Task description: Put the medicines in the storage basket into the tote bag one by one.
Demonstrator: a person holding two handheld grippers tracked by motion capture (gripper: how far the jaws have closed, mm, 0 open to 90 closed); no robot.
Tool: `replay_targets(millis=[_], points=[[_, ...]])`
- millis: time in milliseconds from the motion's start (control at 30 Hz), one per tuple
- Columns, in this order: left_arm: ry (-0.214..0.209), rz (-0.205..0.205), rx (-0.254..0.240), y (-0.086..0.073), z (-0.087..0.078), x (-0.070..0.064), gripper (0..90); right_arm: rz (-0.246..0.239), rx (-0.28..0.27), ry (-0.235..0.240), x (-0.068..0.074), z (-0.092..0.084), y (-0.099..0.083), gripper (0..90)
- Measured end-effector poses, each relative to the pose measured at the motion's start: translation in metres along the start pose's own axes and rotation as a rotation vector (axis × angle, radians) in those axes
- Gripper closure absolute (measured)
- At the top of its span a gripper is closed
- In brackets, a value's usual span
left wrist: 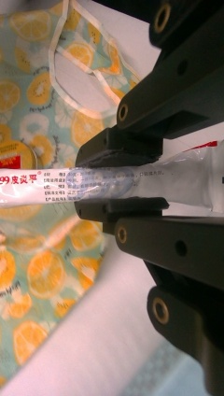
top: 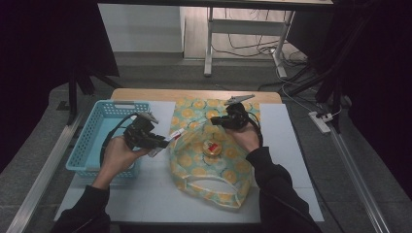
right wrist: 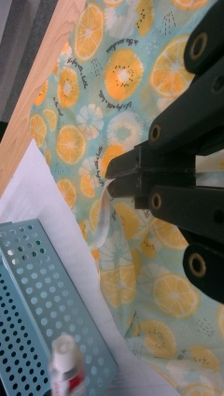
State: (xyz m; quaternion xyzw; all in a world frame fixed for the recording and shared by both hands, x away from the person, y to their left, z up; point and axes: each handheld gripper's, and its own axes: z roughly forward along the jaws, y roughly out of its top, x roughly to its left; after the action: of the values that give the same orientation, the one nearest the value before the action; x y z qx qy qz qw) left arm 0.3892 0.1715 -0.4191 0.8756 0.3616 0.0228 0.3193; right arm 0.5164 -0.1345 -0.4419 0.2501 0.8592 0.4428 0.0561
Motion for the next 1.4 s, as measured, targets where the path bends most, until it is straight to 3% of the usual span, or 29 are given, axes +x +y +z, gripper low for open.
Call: replay_targets(millis=[333, 733, 1067, 1400], points=[[-0.021, 0.038, 0.012, 0.018, 0.028, -0.016, 75.2, -0.001, -0.01, -0.002, 0.0, -0.003, 0.001, 90.0], [-0.014, 0.084, 0.051, 0.037, 0.068, -0.03, 75.2, -0.005, -0.018, 0.002, 0.001, -0.002, 0.001, 90.0], [0.012, 0.099, 0.044, 0.05, 0.094, -0.03, 75.2, -0.012, -0.017, -0.006, 0.001, -0.001, 0.002, 90.0], [0.064, 0.065, 0.048, 0.057, 0.114, -0.015, 75.1, -0.018, -0.02, -0.018, 0.001, -0.001, 0.003, 90.0]])
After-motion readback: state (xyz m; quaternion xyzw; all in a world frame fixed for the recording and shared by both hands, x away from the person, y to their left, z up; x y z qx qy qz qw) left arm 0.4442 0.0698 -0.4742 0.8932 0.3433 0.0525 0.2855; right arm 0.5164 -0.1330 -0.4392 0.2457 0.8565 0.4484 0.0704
